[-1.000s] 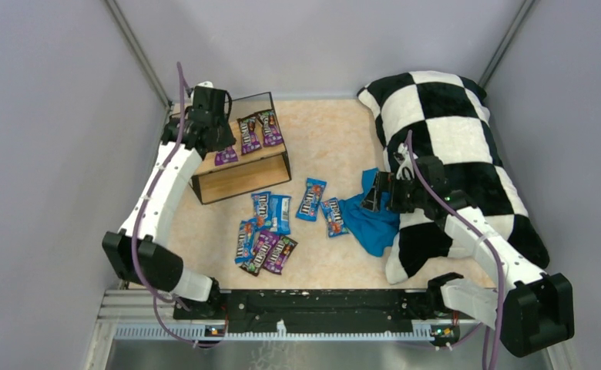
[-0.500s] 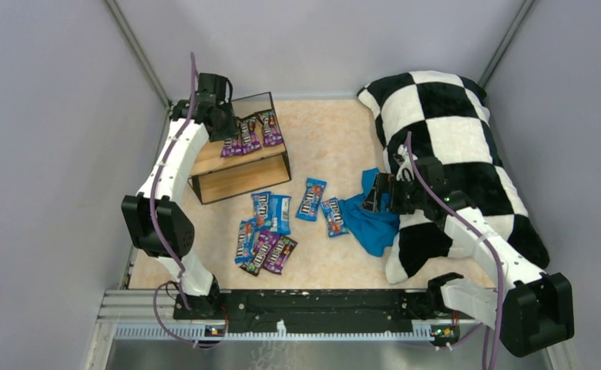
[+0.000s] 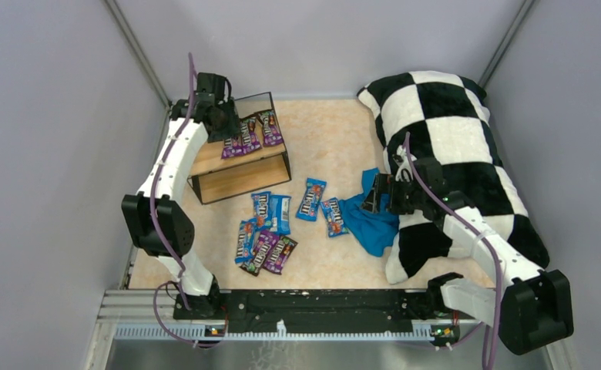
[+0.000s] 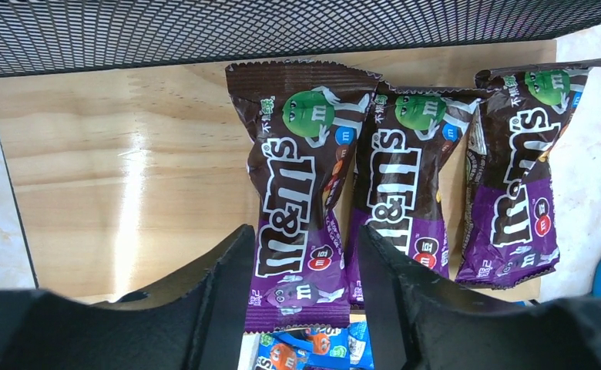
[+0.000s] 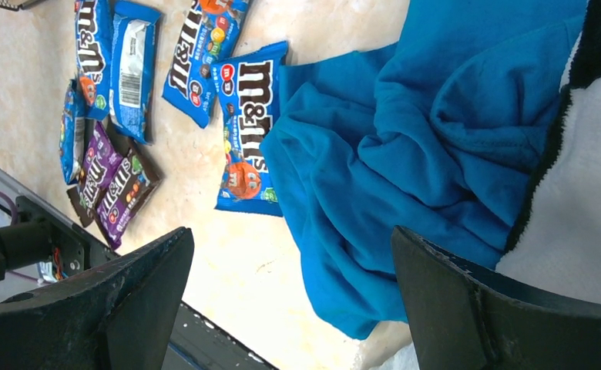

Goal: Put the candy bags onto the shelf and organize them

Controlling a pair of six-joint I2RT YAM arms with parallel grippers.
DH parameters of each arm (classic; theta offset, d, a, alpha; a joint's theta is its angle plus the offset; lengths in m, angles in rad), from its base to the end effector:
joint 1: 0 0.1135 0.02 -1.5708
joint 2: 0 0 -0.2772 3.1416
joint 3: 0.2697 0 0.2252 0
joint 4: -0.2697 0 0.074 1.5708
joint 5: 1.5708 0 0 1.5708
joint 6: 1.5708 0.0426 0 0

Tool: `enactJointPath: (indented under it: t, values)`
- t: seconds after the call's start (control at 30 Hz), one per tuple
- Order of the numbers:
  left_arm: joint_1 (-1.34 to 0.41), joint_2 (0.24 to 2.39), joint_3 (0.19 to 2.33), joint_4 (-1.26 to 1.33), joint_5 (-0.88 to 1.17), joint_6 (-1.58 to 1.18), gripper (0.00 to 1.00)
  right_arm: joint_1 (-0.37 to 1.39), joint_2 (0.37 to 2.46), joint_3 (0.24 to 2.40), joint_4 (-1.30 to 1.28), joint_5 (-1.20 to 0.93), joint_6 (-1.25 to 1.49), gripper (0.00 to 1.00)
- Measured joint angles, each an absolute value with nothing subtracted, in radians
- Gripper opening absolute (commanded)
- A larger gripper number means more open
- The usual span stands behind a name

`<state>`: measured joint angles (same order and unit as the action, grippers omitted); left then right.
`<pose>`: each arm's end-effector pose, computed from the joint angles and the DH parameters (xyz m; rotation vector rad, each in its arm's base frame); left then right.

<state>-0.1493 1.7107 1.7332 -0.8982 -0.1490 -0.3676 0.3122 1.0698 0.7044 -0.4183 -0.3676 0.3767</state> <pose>0.3457 -0.0456 0.3637 -0.3304 2.4114 -0.0497 0.1776 0.0734 0.2548 -0.1083 2.4176 0.7605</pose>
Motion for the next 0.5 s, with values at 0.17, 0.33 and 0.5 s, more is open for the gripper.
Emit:
enactJointPath:
  t: [0.17,0.33,0.5]
  values:
    - [-0.141,1.697,1.713,-0.889,-0.116,-0.364,0.77,0.312,1.079,0.7,-0.405,-0.368,0.377,0.99]
    - [-0.139,1.582,1.641,-0.854,-0.038,-0.323,0.94,0.312,1.082,0.7,-0.403,-0.368,0.377,0.99]
    - [-0.138,1.341,1.464,-0.789,0.137,-0.278,0.97,0.312,1.085,0.7,-0.399,-0.369,0.377,0.99]
